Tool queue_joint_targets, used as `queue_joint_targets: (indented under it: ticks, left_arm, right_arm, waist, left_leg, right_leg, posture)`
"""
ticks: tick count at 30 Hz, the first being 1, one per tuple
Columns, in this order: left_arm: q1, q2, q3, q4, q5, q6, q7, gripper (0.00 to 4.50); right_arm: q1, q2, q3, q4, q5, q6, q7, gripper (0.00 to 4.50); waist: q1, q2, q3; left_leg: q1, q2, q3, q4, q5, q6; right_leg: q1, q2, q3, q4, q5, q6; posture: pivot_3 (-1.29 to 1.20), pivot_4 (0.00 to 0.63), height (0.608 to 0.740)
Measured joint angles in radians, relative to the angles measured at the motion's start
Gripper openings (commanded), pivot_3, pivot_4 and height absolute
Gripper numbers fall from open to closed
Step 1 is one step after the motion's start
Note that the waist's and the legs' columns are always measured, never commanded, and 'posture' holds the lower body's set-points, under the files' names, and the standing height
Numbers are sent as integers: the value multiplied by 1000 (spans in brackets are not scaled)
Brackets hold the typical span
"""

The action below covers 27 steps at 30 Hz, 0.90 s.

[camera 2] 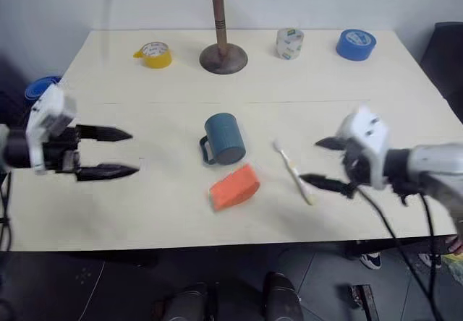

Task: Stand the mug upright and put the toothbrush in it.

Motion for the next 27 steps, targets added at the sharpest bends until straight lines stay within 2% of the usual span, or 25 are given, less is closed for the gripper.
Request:
queue_joint_targets:
  ticks: [5,9,19,24,27]
  left_arm:
    - [34,40,13,5,7,-88,-99,4500]
    - [27,40,20,0,-7,-79,-93,4500]
    - [40,40,57,-53,-61,-35,-83,4500]
    - [50,40,61,-55,-65,-35,-82,4500]
    - [56,40,67,-56,-65,-36,-82,4500]
  right_arm:
    - [-99,138,191,-5,-93,-70,-14,4496]
    - [-100,143,352,29,-292,-270,27,4496]
    - [-126,294,499,171,-516,-440,21,4496]
    - [-144,281,535,216,-690,-620,8,4496]
    - [-126,235,507,206,-731,-649,7,4496]
  waist:
    - [0,0,0]
    - [0,-1,0]
    - [-7,-1,0]
    - [-4,-1,0]
    - [-4,-1,0]
  left_leg:
    - [-2,0,3,3,0,1]
    - [-2,0,3,2,-1,3]
    - [-1,1,7,2,-1,3]
    - [-1,1,7,2,-1,3]
    - [-1,1,7,2,-1,3]
  right_leg:
    - [0,0,3,-3,0,-1]
    - [-2,0,2,-1,0,-1]
    - [-3,0,3,0,0,-1]
    - [-4,0,3,0,0,-1]
    - [-4,0,3,0,0,-1]
  posture:
    - [0,150,740]
    - [0,150,740]
    - [0,150,740]
    - [0,150,740]
    - [0,150,740]
